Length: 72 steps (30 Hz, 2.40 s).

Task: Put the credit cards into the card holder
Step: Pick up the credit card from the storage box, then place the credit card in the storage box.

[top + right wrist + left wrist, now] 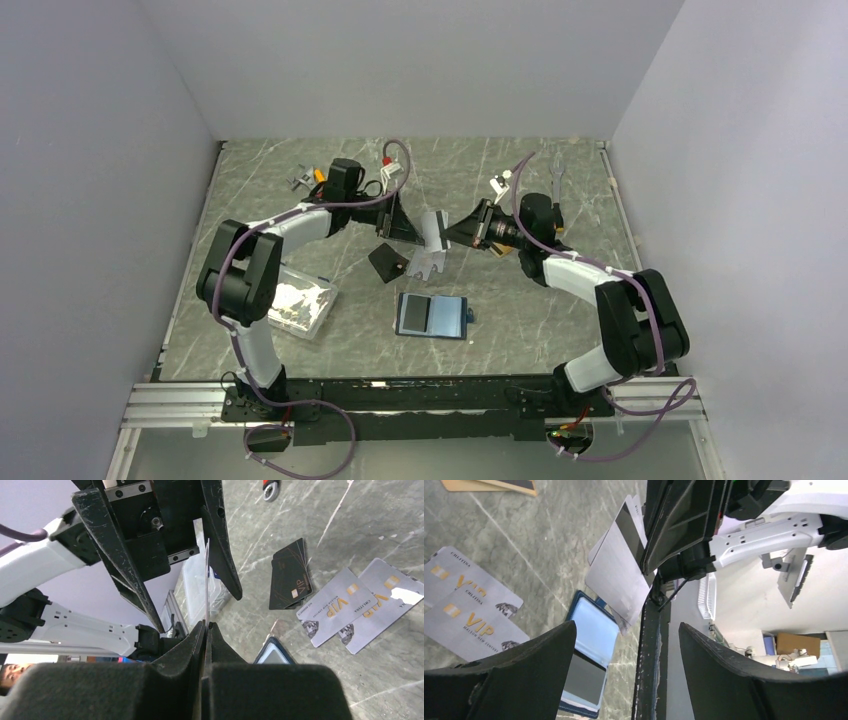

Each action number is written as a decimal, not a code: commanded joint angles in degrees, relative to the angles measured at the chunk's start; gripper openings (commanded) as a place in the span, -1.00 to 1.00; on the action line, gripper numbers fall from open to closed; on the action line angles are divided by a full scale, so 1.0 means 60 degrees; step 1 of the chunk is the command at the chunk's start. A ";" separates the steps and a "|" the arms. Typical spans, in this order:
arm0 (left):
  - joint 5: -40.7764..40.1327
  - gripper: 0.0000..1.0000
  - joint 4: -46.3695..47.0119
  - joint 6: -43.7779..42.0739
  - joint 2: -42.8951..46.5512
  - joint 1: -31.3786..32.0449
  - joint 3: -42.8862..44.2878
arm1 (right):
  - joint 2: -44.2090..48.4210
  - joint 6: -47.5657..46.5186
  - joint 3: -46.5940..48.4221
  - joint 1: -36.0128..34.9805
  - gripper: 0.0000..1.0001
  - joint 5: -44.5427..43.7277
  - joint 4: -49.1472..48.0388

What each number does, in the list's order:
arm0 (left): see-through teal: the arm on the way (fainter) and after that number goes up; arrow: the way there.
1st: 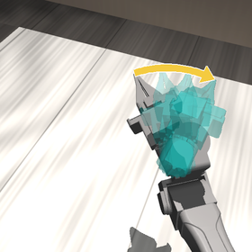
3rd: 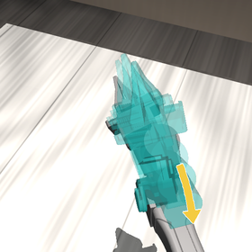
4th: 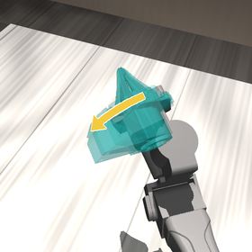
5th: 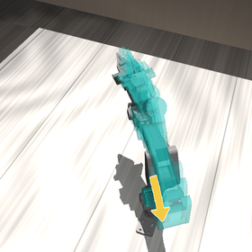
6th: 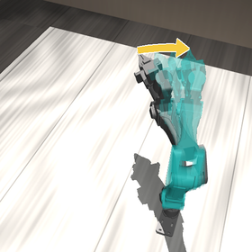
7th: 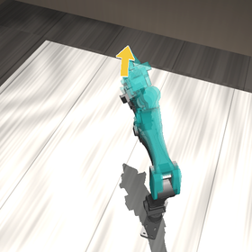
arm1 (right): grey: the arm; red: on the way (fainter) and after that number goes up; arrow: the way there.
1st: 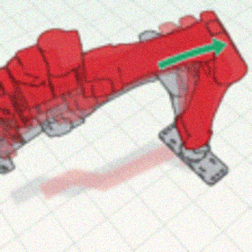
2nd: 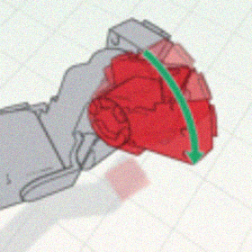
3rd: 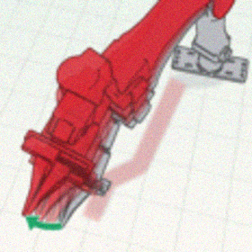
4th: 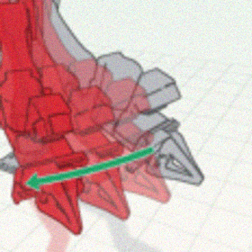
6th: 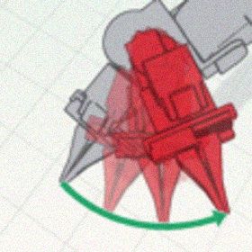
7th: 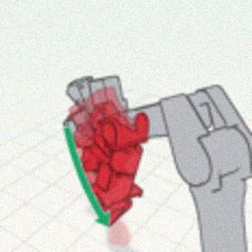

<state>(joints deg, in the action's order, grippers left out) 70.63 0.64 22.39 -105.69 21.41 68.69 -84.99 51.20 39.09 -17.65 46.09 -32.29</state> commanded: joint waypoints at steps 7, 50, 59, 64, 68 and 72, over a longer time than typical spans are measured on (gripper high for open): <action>0.1175 0.98 0.7202 0.5028 -0.0105 0.0043 -0.0990 | -0.0454 0.0999 -0.0215 -0.0078 -1.00 0.0310 -0.2506; 0.1643 -0.85 0.5018 0.3296 0.0359 0.0387 -0.0622 | -0.1731 0.2661 0.0159 -0.0441 -0.20 0.0919 -0.4804; 0.1717 -0.84 0.3610 0.2168 0.0547 0.0387 -0.0479 | -0.1085 0.2626 -0.0132 0.0171 -0.20 0.1102 -0.4552; 0.1719 -0.85 0.3288 0.1888 0.0621 0.0387 -0.0437 | -0.1111 0.2808 0.0333 0.0324 -0.19 0.1279 -0.4597; 0.1734 -0.86 0.3346 0.1940 0.0608 0.0387 -0.0410 | -0.1360 0.3249 0.0344 0.0303 -0.20 0.1284 -0.5229; 0.1730 -0.86 0.3368 0.1954 0.0587 0.0387 -0.0417 | -0.1501 0.3321 0.0400 0.0223 -0.24 0.1241 -0.5362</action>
<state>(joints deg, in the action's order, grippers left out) 78.87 20.21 35.57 -104.68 23.46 64.12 -93.36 70.00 39.27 -15.84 53.04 -59.29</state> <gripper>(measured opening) 0.078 0.394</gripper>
